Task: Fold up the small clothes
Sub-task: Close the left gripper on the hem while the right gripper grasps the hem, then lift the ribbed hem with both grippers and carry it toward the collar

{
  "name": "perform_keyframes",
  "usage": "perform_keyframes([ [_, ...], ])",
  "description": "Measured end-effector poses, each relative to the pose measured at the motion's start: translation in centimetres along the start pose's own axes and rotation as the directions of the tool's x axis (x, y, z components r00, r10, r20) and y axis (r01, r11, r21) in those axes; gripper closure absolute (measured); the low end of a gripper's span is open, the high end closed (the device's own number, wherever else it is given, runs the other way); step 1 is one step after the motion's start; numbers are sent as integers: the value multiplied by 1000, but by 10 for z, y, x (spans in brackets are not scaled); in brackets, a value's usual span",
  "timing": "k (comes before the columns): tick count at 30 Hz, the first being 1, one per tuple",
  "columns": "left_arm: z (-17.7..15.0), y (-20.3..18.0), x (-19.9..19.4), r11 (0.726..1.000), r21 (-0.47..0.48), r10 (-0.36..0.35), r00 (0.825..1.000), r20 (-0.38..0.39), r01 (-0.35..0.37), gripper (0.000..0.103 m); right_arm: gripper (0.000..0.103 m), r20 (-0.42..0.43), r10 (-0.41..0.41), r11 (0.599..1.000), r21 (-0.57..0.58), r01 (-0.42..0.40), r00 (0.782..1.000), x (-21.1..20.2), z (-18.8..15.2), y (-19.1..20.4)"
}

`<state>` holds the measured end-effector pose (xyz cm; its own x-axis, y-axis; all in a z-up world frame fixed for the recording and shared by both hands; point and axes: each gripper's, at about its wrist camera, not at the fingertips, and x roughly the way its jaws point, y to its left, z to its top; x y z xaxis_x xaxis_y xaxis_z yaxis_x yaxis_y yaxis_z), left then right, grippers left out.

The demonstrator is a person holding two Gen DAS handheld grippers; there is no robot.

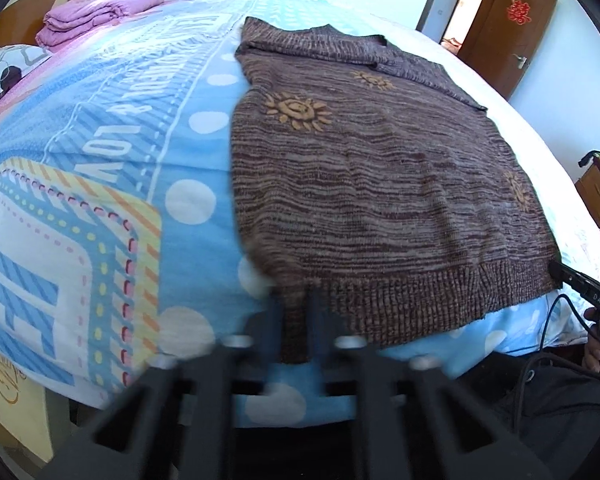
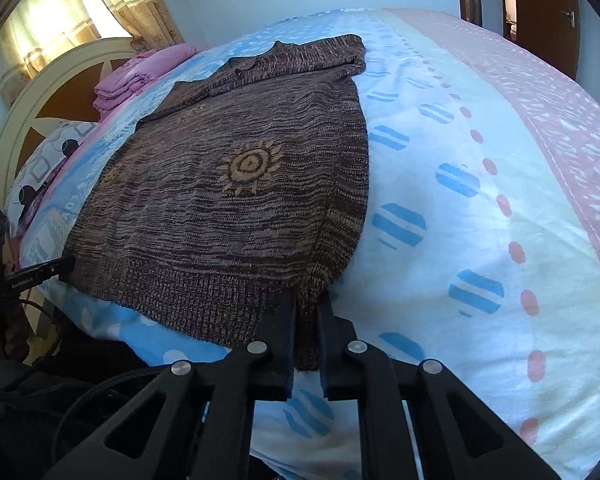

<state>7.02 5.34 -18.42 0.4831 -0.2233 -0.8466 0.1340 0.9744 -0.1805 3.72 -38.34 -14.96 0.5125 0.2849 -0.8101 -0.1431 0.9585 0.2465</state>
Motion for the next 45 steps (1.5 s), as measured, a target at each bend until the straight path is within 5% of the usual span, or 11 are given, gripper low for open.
perform_keyframes([
  [8,-10,1,-56,998,67,1,992,125,-10,96,98,80,50,999,-2,-50,996,-43,-1,-10],
  [13,-20,-1,-19,997,64,30,1000,9,-31,96,99,-17,17,999,42,-16,1000,-18,-6,-21],
  [17,-17,-32,-50,975,198,71,983,167,-104,95,99,49,6,1000,25,-7,999,-38,1,-19],
  [21,-10,-20,-46,978,154,117,982,147,-140,79,99,1,-11,999,51,11,1000,-25,-3,-26],
  [23,-8,-5,-35,987,95,118,989,92,-127,49,99,-1,-27,999,28,27,1000,-25,-4,-22],
  [28,-2,26,-21,997,-36,75,994,81,-72,46,99,-16,-26,999,28,27,1000,-19,-4,-23],
  [31,-4,29,-13,997,-50,62,995,84,-58,49,99,-26,-27,999,22,28,999,-15,-6,-21],
  [33,-7,17,-13,998,9,53,994,98,-55,61,99,-30,-25,999,23,26,999,-12,-6,-21],
  [35,-7,9,-6,999,35,10,997,77,-13,93,99,-34,-22,999,22,23,999,-11,-6,-20],
  [41,-10,2,-41,997,73,-50,988,145,40,96,99,37,60,998,17,-61,998,-38,-2,-20],
  [45,-4,7,-48,995,90,-45,987,152,31,95,99,-40,32,998,50,-30,999,-16,-8,-29],
])
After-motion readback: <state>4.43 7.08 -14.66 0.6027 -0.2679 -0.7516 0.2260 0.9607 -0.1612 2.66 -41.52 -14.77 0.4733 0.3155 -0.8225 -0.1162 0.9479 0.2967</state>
